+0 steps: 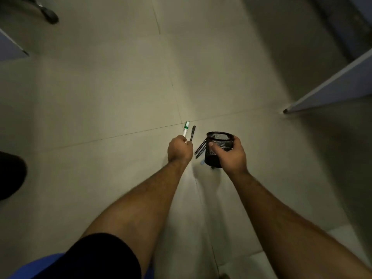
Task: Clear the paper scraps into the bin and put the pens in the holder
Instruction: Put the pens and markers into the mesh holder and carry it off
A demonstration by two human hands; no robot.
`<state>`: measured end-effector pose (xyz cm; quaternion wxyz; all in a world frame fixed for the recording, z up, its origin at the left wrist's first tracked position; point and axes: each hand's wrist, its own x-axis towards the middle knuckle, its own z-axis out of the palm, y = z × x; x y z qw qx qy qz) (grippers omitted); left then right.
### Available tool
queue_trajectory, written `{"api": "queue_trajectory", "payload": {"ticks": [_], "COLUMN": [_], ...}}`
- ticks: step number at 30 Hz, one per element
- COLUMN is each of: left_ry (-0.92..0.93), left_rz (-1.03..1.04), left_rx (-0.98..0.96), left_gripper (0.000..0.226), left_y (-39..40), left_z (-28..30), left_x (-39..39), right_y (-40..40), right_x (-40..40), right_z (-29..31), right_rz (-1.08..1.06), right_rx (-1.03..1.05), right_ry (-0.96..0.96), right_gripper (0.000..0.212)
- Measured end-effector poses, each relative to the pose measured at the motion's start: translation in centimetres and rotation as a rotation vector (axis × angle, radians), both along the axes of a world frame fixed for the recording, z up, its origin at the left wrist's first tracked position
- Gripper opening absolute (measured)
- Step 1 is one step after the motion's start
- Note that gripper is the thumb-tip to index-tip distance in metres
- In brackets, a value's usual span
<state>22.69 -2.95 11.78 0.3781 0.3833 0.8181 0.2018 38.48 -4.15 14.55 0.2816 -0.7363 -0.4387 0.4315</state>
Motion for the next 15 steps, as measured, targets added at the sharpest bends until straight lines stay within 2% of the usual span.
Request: {"api": "queue_trajectory", "payload": {"ticks": [5,9,15], "left_ry": [0.118,0.131,0.218], "left_rz": [-0.069,0.011,-0.103], "left_rx": [0.075,0.134,-0.035], "left_gripper": [0.038,0.036,0.026], "left_y": [3.0,5.9,8.4], "left_z": [-7.1,-11.2,-14.1], "left_x": [-0.4,-1.7,-0.6], "right_y": [1.5,2.3,2.9], "right_x": [0.2,0.0,0.1], "right_z": [-6.1,-9.3,-11.6], "right_rz": [0.091,0.143,0.095], "right_rx": [0.027,0.111,0.138], "right_ry": [-0.058,-0.057,-0.042], "right_gripper": [0.084,0.08,0.089]}}
